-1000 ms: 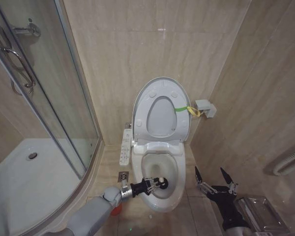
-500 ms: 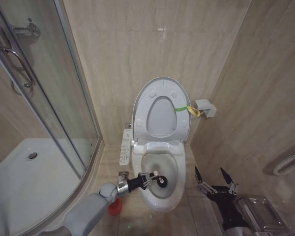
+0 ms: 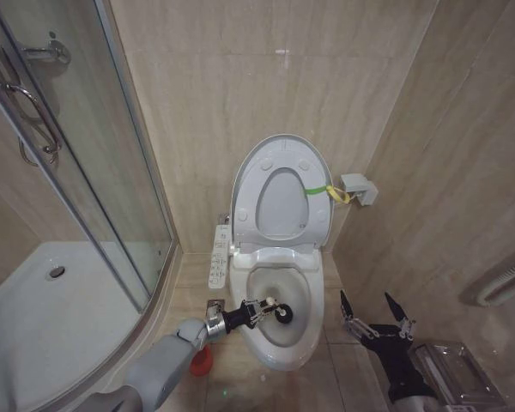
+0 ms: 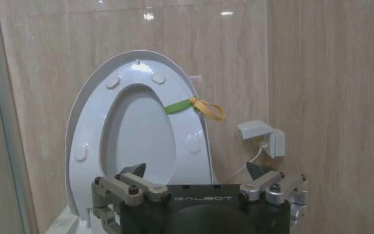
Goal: Open the toilet lid, clean the toilet bowl with a toilet brush, close the toilet lid, and flush.
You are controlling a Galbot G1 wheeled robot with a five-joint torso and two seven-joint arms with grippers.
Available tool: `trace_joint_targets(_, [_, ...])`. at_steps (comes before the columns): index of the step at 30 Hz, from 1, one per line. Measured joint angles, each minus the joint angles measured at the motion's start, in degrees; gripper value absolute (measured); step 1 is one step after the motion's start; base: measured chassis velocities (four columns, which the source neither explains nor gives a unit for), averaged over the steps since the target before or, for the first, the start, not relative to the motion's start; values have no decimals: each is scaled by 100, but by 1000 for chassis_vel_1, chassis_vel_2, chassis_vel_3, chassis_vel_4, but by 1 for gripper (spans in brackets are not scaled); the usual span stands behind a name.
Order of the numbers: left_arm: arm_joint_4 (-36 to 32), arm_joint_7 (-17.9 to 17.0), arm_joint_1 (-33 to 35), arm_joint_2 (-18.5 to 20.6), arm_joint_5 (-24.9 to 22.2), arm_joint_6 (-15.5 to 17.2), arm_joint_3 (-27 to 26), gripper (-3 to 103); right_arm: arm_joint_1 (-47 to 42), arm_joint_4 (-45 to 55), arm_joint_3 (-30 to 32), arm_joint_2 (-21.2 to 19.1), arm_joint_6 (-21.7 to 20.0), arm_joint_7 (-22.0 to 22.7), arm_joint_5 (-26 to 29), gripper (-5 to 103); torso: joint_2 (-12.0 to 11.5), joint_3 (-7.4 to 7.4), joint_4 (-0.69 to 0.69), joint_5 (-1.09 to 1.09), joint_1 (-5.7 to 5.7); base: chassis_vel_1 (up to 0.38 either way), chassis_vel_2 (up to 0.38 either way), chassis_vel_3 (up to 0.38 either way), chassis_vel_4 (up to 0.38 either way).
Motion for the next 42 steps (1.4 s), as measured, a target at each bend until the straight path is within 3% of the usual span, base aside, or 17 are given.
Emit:
trace_joint_targets(12, [-1888, -300, 408, 700, -449, 666, 216, 16, 0, 0, 0, 0, 0, 0, 0, 100, 0, 0, 0, 0, 0, 0, 0, 0, 0])
trace_joint_targets(24, [-594, -159, 224, 171, -240, 320, 149, 16, 0, 0, 0, 0, 0, 1, 0, 100, 0, 0, -1, 0, 0, 0, 0, 0, 0])
trace_joint_targets(29, [-1008, -189, 305, 343, -311, 436, 185, 16, 0, 0, 0, 0, 0, 0, 0, 100, 0, 0, -1, 0, 0, 0, 0, 0, 0])
trace_joint_targets(33, [-2244, -341, 547, 783, -665, 836, 367, 16, 0, 0, 0, 0, 0, -1, 0, 100, 0, 0, -1, 1, 0, 0, 0, 0, 0])
trace_joint_targets(36, [-2457, -392, 607, 841, -696, 902, 417, 16, 0, 0, 0, 0, 0, 0, 0, 100, 0, 0, 0, 1, 0, 0, 0, 0, 0])
trace_joint_targets(39, [-2284, -392, 592, 754, -643, 867, 429, 16, 0, 0, 0, 0, 0, 1, 0, 100, 0, 0, 0, 0, 0, 0, 0, 0, 0])
trace_joint_targets(42, [-1585, -291, 467, 508, -510, 663, 370, 16, 0, 0, 0, 0, 0, -1, 0, 100, 0, -1, -2, -1, 0, 0, 0, 0, 0])
